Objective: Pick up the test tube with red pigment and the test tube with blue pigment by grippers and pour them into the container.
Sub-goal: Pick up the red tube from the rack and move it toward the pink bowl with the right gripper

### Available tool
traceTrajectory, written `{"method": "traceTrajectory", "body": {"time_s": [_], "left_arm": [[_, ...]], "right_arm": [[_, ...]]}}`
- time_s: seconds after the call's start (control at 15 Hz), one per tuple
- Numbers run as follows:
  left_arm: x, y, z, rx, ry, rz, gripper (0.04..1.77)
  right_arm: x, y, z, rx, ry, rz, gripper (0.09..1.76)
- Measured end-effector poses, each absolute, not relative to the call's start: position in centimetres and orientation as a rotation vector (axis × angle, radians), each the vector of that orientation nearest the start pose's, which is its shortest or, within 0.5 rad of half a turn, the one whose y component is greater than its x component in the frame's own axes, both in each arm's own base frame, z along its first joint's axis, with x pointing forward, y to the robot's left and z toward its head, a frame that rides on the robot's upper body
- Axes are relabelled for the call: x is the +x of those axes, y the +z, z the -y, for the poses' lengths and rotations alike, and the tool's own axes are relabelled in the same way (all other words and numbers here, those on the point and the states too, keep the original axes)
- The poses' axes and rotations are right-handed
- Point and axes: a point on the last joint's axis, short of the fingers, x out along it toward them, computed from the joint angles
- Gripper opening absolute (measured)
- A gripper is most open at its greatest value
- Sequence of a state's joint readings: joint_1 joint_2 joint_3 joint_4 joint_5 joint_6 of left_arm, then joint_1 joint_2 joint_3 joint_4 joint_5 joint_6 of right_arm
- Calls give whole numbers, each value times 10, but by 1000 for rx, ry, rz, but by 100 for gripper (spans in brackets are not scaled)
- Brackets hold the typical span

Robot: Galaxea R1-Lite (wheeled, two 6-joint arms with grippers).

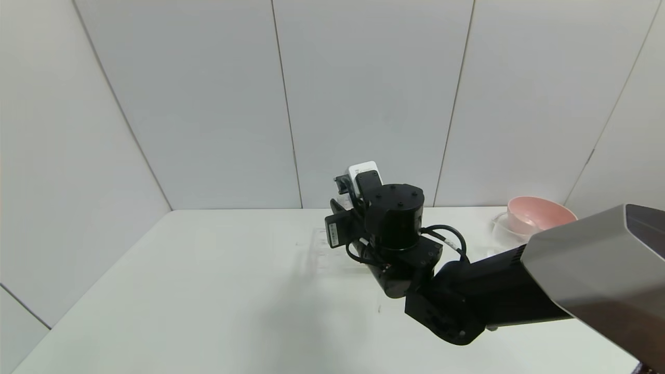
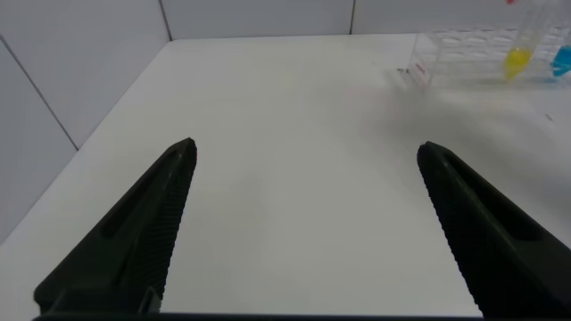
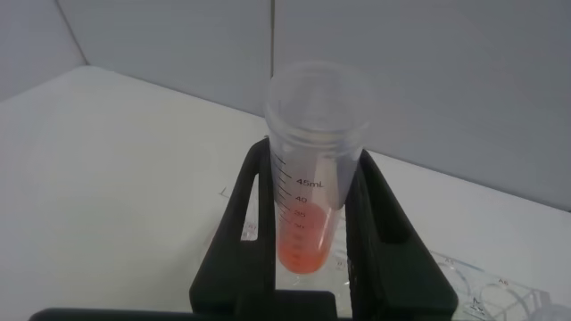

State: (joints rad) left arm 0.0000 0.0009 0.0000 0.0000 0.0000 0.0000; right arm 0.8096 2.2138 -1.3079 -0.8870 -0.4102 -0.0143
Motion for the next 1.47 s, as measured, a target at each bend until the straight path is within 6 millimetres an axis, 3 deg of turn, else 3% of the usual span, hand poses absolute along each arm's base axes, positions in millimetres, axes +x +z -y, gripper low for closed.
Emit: {"method": "traceTrajectory", "body": {"time_s": [0.27, 0.6, 0.87, 1.2, 1.47], "left_arm": [[-23, 75, 0, 0, 0, -1, 176], [-23, 75, 0, 0, 0, -1, 176], [-23, 75, 0, 0, 0, -1, 176], [-23, 75, 0, 0, 0, -1, 176], [-23, 75, 0, 0, 0, -1, 176]], "right_arm": [[291, 148, -300, -57, 457, -58, 51], [242, 154, -248, -93, 563, -136, 51], [224, 161, -180, -80, 604, -170, 51], [232, 170, -83, -47, 551, -155, 51], [237, 173, -19, -50, 513, -134, 51]]}}
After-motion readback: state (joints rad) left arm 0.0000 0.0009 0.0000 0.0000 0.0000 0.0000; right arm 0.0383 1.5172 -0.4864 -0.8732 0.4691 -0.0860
